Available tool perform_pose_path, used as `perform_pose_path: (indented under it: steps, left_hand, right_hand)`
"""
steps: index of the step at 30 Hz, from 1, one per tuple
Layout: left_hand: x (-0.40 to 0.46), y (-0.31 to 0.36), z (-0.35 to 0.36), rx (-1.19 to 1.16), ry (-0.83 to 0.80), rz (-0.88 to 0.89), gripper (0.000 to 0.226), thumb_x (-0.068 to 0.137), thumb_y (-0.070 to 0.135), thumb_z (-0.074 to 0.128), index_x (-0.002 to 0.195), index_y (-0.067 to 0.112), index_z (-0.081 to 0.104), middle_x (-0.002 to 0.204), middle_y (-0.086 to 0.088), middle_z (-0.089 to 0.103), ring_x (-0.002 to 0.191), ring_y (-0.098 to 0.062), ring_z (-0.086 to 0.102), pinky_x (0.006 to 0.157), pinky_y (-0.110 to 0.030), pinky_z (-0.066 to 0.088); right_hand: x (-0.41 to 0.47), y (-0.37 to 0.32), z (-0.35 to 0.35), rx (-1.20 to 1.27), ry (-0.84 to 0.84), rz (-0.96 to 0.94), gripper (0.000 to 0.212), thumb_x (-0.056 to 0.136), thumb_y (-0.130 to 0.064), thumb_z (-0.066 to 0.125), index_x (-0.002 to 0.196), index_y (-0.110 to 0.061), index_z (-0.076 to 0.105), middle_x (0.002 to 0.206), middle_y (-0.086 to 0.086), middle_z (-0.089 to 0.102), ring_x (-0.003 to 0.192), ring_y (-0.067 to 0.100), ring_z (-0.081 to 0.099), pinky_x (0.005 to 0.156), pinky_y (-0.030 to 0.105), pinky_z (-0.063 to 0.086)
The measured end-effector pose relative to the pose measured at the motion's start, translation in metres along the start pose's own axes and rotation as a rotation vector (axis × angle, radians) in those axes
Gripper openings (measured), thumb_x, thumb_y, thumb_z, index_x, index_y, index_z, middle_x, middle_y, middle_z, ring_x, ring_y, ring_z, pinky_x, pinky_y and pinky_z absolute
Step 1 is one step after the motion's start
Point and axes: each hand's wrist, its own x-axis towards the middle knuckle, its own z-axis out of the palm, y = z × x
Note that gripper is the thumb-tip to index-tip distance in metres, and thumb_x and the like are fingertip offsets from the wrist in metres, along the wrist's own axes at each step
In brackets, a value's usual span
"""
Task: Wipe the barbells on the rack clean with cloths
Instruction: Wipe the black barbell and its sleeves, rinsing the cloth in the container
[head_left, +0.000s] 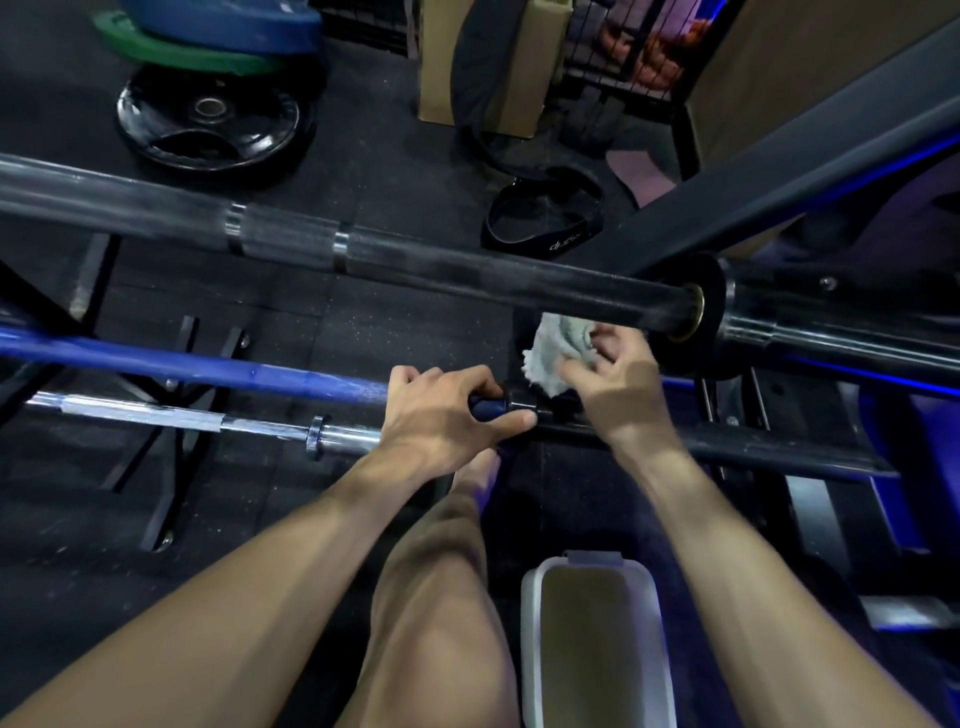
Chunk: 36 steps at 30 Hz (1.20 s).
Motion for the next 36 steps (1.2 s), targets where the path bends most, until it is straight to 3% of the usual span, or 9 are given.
perform_pose_path:
  steps: [3, 6, 9, 13, 20, 23, 28, 32, 36]
  left_hand:
    - [0.001, -0.001, 0.0, 0.017, -0.02, 0.013, 0.058, 0.067, 0.093, 0.05, 0.094, 0.042, 0.059, 0.076, 0.024, 0.059, 0.084, -0.003, 0.053, 0.087, -0.035, 0.026]
    - [-0.001, -0.003, 0.0, 0.081, -0.042, 0.048, 0.054, 0.069, 0.085, 0.056, 0.092, 0.036, 0.055, 0.081, 0.021, 0.063, 0.089, -0.007, 0.055, 0.092, -0.035, 0.028]
    - [-0.003, -0.004, 0.001, 0.072, -0.023, 0.066, 0.045, 0.068, 0.074, 0.061, 0.09, 0.034, 0.054, 0.077, 0.018, 0.062, 0.088, -0.008, 0.056, 0.091, -0.033, 0.026]
    - [0.002, -0.003, 0.003, 0.062, -0.024, 0.023, 0.055, 0.055, 0.091, 0.062, 0.082, 0.045, 0.054, 0.07, 0.021, 0.062, 0.08, -0.002, 0.053, 0.087, -0.033, 0.027]
    - [-0.001, -0.002, 0.0, 0.021, -0.021, 0.018, 0.06, 0.052, 0.08, 0.078, 0.094, 0.041, 0.061, 0.076, 0.023, 0.063, 0.085, 0.0, 0.054, 0.087, -0.032, 0.026]
    - [-0.002, 0.002, -0.005, 0.002, -0.058, -0.009, 0.061, 0.05, 0.08, 0.078, 0.092, 0.04, 0.061, 0.082, 0.022, 0.062, 0.091, -0.005, 0.054, 0.092, -0.032, 0.027]
    - [-0.013, 0.008, -0.024, -0.037, -0.14, 0.034, 0.071, 0.052, 0.082, 0.072, 0.114, 0.051, 0.06, 0.114, 0.024, 0.059, 0.118, -0.009, 0.048, 0.099, -0.029, 0.025]
    - [-0.07, 0.028, -0.044, -0.526, 0.032, 0.137, 0.027, 0.077, 0.063, 0.069, 0.089, 0.038, 0.068, 0.088, 0.02, 0.069, 0.091, -0.005, 0.066, 0.082, -0.03, 0.047]
    - [-0.155, 0.065, -0.069, -0.72, -0.14, 0.325, 0.042, 0.084, 0.066, 0.069, 0.101, 0.027, 0.071, 0.094, 0.006, 0.075, 0.09, -0.017, 0.071, 0.083, -0.047, 0.057]
  right_hand:
    - [-0.018, 0.012, 0.005, -0.236, -0.053, -0.237, 0.043, 0.081, 0.002, 0.064, 0.117, -0.02, 0.067, 0.116, -0.007, 0.068, 0.107, 0.001, 0.065, 0.096, 0.026, 0.051]
    - [-0.041, 0.028, 0.003, -0.421, -0.132, -0.521, 0.035, 0.078, 0.012, 0.067, 0.108, -0.004, 0.073, 0.116, 0.004, 0.067, 0.11, 0.009, 0.064, 0.099, 0.027, 0.051]
    - [-0.055, 0.034, 0.002, -0.444, -0.14, -0.597, 0.034, 0.08, 0.015, 0.068, 0.109, -0.002, 0.074, 0.123, 0.005, 0.069, 0.119, 0.012, 0.065, 0.105, 0.027, 0.049]
    - [-0.028, 0.019, 0.014, -0.599, -0.095, -0.451, 0.034, 0.086, 0.0, 0.055, 0.111, -0.009, 0.076, 0.114, 0.006, 0.075, 0.105, 0.017, 0.068, 0.098, 0.007, 0.038]
    - [0.021, -0.01, -0.005, -0.564, -0.277, -0.029, 0.011, 0.088, -0.019, 0.065, 0.09, -0.018, 0.075, 0.077, -0.004, 0.071, 0.068, 0.006, 0.058, 0.064, 0.025, 0.041]
    - [-0.004, -0.01, -0.028, -0.294, -0.189, 0.178, 0.036, 0.085, -0.042, 0.07, 0.116, -0.023, 0.073, 0.101, -0.006, 0.076, 0.09, 0.01, 0.069, 0.082, 0.029, 0.054]
    - [-0.083, -0.032, -0.065, 0.056, -0.176, 0.31, 0.014, 0.097, -0.009, 0.066, 0.109, -0.008, 0.071, 0.1, 0.011, 0.078, 0.091, 0.024, 0.074, 0.074, 0.033, 0.062]
    - [-0.141, -0.054, -0.08, 0.143, -0.07, 0.26, 0.012, 0.094, -0.011, 0.071, 0.106, -0.011, 0.072, 0.1, 0.007, 0.078, 0.097, 0.025, 0.075, 0.072, 0.032, 0.061]
    - [-0.204, -0.088, -0.077, 0.181, -0.11, 0.161, 0.019, 0.096, -0.018, 0.069, 0.104, -0.001, 0.072, 0.1, 0.021, 0.075, 0.099, 0.034, 0.073, 0.088, 0.046, 0.061]
